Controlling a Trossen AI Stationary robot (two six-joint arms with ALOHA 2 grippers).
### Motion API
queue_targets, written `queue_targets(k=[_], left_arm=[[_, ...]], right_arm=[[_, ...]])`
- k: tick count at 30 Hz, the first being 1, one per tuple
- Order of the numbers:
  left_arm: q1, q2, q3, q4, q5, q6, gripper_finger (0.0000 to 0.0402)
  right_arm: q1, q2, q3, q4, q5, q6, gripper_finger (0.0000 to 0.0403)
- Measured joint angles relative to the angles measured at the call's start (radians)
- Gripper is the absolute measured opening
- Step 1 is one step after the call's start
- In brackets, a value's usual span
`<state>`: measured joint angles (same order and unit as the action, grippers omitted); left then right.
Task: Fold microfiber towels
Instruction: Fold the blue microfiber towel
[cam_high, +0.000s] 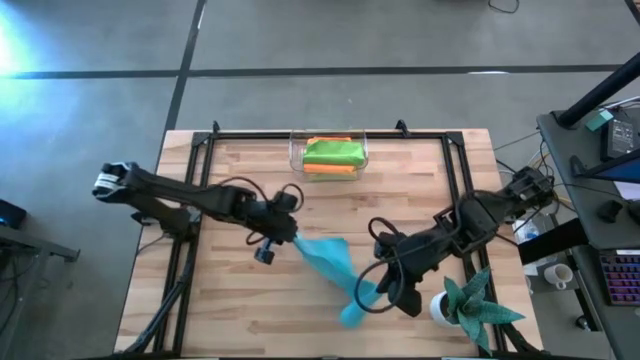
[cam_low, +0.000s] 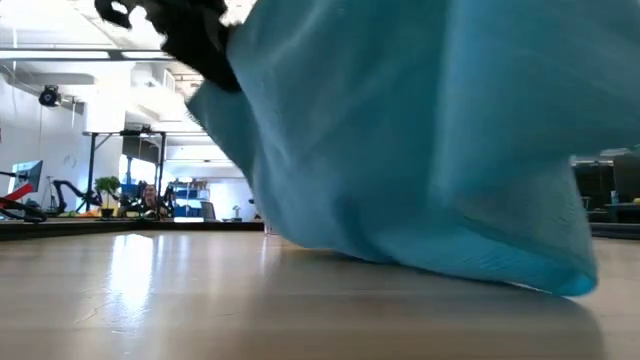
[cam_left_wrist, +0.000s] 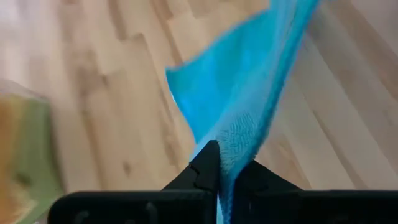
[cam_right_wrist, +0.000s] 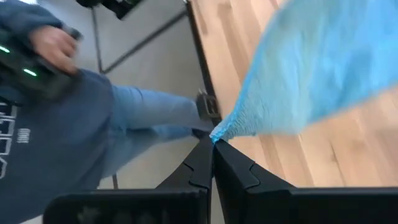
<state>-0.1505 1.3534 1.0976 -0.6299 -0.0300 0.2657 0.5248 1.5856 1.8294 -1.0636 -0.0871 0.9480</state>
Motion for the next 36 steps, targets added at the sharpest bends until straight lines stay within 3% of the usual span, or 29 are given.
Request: queue_targets(k=[10, 17, 26, 36], left_arm=[[0.0, -0.145, 0.179, -0.256, -0.007, -0.154, 0.0], [0.0, -0.132, 0.335, -0.56, 0.015, -0.215, 0.0], [-0.001, -0.079, 0.398, -0.656, 0.325, -0.448, 0.0], [-0.016, -0.065, 0.388, -0.654, 0.509, -0.636, 0.0]], right_arm=[[0.018, 0.0, 0.0, -0.143, 0.001, 0.073, 0.0008], [0.01, 0.0, 0.0, -0.141, 0.016, 0.064, 0.0008], [0.009, 0.0, 0.0, -0.129, 0.01, 0.043, 0.0008], [0.01, 0.001, -0.001, -0.126, -0.002, 0.043, 0.0008]])
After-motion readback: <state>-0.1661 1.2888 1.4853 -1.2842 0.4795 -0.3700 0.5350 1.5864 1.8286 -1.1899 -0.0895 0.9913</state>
